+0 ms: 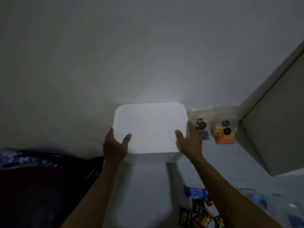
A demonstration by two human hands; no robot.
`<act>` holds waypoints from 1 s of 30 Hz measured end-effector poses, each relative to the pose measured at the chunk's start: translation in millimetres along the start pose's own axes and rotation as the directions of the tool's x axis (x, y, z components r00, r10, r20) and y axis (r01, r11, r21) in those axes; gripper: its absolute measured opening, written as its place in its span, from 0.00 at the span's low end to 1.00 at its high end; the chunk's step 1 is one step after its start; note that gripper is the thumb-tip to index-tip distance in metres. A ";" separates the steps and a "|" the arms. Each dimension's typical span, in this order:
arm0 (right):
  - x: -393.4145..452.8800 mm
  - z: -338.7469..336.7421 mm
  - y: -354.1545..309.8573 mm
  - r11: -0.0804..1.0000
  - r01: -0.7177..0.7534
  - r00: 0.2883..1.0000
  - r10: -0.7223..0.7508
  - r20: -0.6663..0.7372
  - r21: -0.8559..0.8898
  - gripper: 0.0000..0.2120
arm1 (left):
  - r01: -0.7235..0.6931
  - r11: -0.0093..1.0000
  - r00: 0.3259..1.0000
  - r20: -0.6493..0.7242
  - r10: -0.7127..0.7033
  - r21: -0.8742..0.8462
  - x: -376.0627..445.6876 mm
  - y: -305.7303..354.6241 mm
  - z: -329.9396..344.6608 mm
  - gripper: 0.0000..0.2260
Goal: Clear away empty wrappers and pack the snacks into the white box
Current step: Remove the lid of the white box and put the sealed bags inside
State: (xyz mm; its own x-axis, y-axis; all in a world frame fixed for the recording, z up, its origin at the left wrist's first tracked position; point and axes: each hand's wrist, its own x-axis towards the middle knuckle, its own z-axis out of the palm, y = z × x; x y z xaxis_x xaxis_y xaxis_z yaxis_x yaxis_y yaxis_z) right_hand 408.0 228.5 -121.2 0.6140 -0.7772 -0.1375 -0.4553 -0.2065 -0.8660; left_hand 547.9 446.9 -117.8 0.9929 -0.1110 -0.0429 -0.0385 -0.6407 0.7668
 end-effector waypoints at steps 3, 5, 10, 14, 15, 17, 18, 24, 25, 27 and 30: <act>-2.5 3.7 2.1 1.000 0.013 0.999 -0.013 -0.035 0.019 0.34 | -0.009 0.997 1.000 -0.017 0.010 0.070 3.6 1.2 2.9 0.38; -1.7 5.5 1.0 1.000 -0.002 0.998 0.003 -0.057 0.025 0.34 | -0.016 0.993 0.999 -0.026 0.019 0.114 5.0 0.5 5.8 0.37; -2.9 4.0 -2.5 0.998 -0.037 0.996 0.040 -0.074 0.042 0.35 | -0.052 0.989 0.998 -0.035 0.057 0.137 2.6 3.6 4.2 0.37; -6.3 -3.3 -12.2 0.999 0.009 0.995 -0.004 -0.095 0.052 0.35 | -0.136 0.987 0.988 -0.066 0.142 0.083 -1.6 5.9 -2.0 0.37; -9.3 -7.1 -16.7 0.998 0.030 0.994 -0.024 -0.102 0.054 0.35 | -0.148 0.987 0.985 -0.081 0.152 0.059 -4.4 7.2 -5.3 0.37; -20.0 -16.0 -26.5 0.996 0.072 0.990 -0.065 -0.122 0.056 0.34 | -0.146 0.989 0.985 -0.088 0.147 0.019 -13.1 13.9 -17.0 0.39; -28.2 -20.7 -31.4 0.994 0.089 0.988 -0.081 -0.134 0.057 0.33 | -0.133 0.991 0.987 -0.083 0.134 0.018 -18.8 16.9 -24.4 0.39; -115.7 -34.4 -43.2 0.987 0.133 0.974 -0.115 -0.194 0.086 0.34 | -0.159 0.987 0.984 -0.079 0.157 -0.016 -79.0 -2.2 -82.1 0.40; -135.0 -33.7 -40.2 0.989 0.124 0.973 -0.105 -0.205 0.083 0.34 | -0.155 0.988 0.985 -0.075 0.153 -0.019 -92.5 -11.7 -91.6 0.40; -175.7 -29.6 -31.3 0.992 0.107 0.974 -0.091 -0.208 0.069 0.35 | -0.146 0.989 0.986 -0.079 0.145 -0.012 -121.7 -33.4 -110.3 0.40; -233.8 -16.1 -8.6 0.992 0.114 0.975 -0.102 -0.200 0.047 0.35 | -0.218 0.975 0.969 -0.125 0.212 -0.034 -167.0 -78.4 -131.6 0.38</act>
State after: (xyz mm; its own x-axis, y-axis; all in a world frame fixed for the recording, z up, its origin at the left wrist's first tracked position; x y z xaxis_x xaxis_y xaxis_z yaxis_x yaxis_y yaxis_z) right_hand 258.0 402.5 -73.9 0.5163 -0.8549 0.0506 -0.3516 -0.2655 -0.8977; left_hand 399.9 615.7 -86.5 0.9682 -0.1481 0.2014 -0.2500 -0.5750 0.7790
